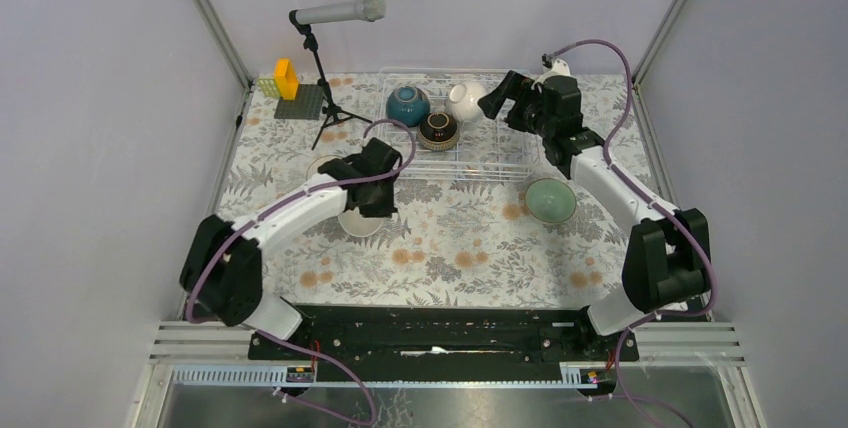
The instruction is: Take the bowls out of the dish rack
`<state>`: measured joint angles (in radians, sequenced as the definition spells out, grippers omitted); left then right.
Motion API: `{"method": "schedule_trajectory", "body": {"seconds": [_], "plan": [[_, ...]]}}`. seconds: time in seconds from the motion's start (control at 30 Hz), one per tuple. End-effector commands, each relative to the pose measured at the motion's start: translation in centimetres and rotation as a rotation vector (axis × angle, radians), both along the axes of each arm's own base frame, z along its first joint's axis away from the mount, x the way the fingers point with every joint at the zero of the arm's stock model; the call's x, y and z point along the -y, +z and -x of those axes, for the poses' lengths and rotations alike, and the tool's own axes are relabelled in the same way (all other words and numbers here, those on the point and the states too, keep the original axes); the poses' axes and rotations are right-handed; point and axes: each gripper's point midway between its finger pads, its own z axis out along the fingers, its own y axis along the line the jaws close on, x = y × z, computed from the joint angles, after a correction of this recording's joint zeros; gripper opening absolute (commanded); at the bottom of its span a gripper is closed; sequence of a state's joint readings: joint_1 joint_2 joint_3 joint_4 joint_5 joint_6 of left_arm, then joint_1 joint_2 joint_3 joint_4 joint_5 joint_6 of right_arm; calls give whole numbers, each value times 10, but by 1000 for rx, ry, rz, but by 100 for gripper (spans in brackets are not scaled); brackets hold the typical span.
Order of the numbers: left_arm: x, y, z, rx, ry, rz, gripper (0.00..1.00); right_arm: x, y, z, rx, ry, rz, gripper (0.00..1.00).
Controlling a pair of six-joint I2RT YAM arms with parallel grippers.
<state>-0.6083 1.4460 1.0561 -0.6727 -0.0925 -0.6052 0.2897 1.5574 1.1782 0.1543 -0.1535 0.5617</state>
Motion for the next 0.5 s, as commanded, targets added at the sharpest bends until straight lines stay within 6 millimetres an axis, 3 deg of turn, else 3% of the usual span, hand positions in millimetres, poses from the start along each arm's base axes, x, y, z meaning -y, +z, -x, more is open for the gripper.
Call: {"method": "schedule_trajectory", "body": {"seconds": [0.0,0.27,0.47], "plan": [[4,5,-25,60,-23,-71,0,5,16,7,73,1,46,100],[27,-22,-32,-15,-127,-125,0,5,8,9,91,-2,117,100],[35,-22,-40,-19,-142,-132,23,4,-6,7,67,0,120,100]]}}
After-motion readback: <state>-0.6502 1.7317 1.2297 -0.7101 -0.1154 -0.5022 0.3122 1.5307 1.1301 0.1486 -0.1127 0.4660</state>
